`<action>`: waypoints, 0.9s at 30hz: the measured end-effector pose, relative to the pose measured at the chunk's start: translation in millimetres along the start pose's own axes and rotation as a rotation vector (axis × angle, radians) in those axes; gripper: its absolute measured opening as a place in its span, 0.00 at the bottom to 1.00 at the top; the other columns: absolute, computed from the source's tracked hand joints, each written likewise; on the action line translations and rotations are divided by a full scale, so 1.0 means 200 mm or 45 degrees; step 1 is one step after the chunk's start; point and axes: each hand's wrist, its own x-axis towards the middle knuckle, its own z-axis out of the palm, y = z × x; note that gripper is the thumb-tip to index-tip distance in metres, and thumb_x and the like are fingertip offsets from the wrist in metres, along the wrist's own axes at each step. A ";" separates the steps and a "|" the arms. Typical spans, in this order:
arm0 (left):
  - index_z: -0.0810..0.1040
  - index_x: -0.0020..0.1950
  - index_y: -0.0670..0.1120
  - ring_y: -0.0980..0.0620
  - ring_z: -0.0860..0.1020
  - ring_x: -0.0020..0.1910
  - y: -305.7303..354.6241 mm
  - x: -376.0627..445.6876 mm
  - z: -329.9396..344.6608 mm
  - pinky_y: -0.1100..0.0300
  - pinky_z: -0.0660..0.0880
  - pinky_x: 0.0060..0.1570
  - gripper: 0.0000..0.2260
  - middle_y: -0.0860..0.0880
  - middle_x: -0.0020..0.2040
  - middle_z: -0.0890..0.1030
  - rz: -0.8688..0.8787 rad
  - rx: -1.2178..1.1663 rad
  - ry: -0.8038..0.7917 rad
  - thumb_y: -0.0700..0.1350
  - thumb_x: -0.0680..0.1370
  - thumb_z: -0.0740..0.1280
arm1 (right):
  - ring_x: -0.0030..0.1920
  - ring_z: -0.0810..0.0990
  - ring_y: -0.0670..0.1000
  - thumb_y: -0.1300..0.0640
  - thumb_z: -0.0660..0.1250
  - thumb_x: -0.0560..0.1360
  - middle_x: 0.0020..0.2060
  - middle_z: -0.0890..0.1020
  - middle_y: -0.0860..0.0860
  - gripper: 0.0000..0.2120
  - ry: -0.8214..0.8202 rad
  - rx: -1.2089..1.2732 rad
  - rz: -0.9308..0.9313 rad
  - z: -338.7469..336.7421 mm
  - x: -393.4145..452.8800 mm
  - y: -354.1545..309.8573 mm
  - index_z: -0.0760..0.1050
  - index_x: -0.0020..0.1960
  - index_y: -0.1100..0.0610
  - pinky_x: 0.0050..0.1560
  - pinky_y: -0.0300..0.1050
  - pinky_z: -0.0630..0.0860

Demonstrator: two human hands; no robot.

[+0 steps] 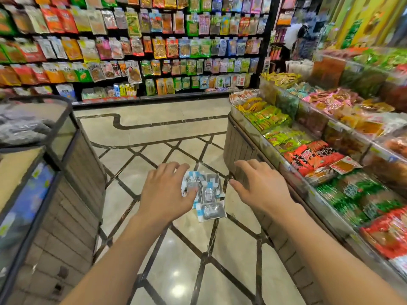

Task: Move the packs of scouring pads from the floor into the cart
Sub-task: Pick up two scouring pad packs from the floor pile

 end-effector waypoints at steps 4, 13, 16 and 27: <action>0.79 0.68 0.47 0.43 0.78 0.63 -0.14 0.32 0.11 0.46 0.72 0.62 0.28 0.46 0.63 0.81 -0.001 0.041 -0.018 0.61 0.73 0.62 | 0.63 0.77 0.57 0.38 0.62 0.81 0.64 0.78 0.51 0.26 -0.015 -0.005 0.004 0.10 0.34 0.04 0.70 0.74 0.49 0.54 0.52 0.76; 0.82 0.61 0.46 0.43 0.80 0.55 -0.30 0.95 0.48 0.47 0.75 0.55 0.26 0.48 0.54 0.83 0.026 0.061 -0.081 0.61 0.74 0.58 | 0.65 0.77 0.58 0.42 0.66 0.78 0.66 0.78 0.51 0.24 -0.032 0.029 -0.049 0.45 0.97 0.22 0.73 0.72 0.50 0.57 0.55 0.75; 0.82 0.61 0.46 0.43 0.80 0.56 -0.33 1.20 0.63 0.46 0.75 0.55 0.27 0.47 0.55 0.84 0.029 0.109 -0.146 0.62 0.75 0.57 | 0.62 0.79 0.58 0.44 0.71 0.76 0.65 0.79 0.52 0.24 0.015 0.048 -0.053 0.61 1.19 0.33 0.76 0.68 0.52 0.53 0.56 0.77; 0.81 0.63 0.44 0.39 0.79 0.58 -0.48 1.91 1.09 0.44 0.76 0.56 0.26 0.41 0.57 0.83 -0.034 0.247 -0.369 0.60 0.76 0.58 | 0.65 0.77 0.59 0.41 0.66 0.78 0.68 0.77 0.55 0.27 -0.105 0.064 -0.026 1.08 1.94 0.63 0.73 0.72 0.52 0.56 0.57 0.77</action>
